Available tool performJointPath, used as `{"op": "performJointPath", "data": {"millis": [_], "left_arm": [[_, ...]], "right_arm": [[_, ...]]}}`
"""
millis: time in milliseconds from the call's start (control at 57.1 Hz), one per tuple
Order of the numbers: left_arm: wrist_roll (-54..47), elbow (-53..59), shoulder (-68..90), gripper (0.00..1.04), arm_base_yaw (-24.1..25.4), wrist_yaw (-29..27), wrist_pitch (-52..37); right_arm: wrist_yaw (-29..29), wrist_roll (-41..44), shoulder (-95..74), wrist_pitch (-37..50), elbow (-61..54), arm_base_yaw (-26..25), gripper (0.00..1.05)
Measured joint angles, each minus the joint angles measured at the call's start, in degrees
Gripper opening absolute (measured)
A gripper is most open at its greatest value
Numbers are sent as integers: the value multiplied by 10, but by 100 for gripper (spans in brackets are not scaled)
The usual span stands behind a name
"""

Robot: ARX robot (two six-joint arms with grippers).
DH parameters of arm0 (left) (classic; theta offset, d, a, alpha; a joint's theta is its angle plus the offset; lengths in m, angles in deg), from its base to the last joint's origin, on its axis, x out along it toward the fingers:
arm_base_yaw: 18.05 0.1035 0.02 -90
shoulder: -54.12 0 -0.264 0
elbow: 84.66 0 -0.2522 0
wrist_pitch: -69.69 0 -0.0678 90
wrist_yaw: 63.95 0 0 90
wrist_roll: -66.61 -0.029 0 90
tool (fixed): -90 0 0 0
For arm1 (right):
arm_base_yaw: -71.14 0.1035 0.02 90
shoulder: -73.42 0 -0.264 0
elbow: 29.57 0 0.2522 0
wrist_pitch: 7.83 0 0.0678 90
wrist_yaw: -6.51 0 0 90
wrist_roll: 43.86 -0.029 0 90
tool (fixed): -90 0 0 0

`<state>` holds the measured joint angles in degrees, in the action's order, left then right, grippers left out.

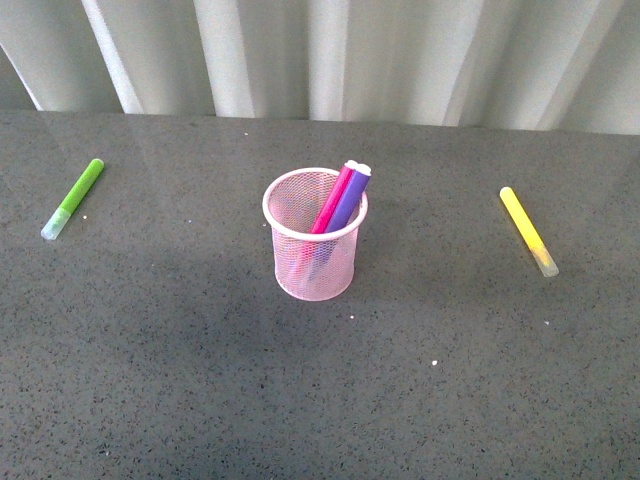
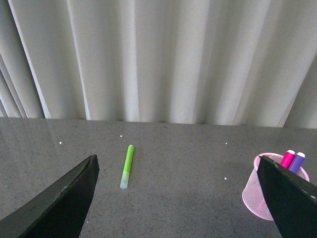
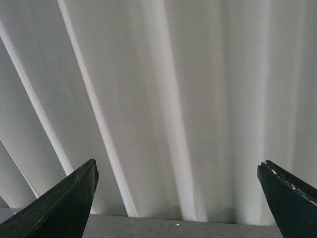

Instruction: Insert purple and pink pens into pink cup

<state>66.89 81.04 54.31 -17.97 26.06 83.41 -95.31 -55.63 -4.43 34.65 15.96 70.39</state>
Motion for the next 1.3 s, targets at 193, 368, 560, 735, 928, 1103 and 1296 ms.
{"op": "performJointPath", "data": {"millis": [193,368,560,735,928,1103,1296], "left_arm": [[0,0,0,98,0,0,0],[0,0,0,98,0,0,0],[0,0,0,98,0,0,0],[0,0,0,98,0,0,0],[0,0,0,98,0,0,0],[0,0,0,98,0,0,0],[0,0,0,98,0,0,0]], "right_arm": [[-90,-2,141,-49,-98,-105,96],[25,91,263,-195,-179,-91,65],[54,112,334,-210,-230,-59,26],[113,116,409,-249,-268,-1,3],[116,116,461,-282,-284,5,3],[116,116,504,-311,-298,5,3],[116,117,558,-342,-305,6,3]]}}
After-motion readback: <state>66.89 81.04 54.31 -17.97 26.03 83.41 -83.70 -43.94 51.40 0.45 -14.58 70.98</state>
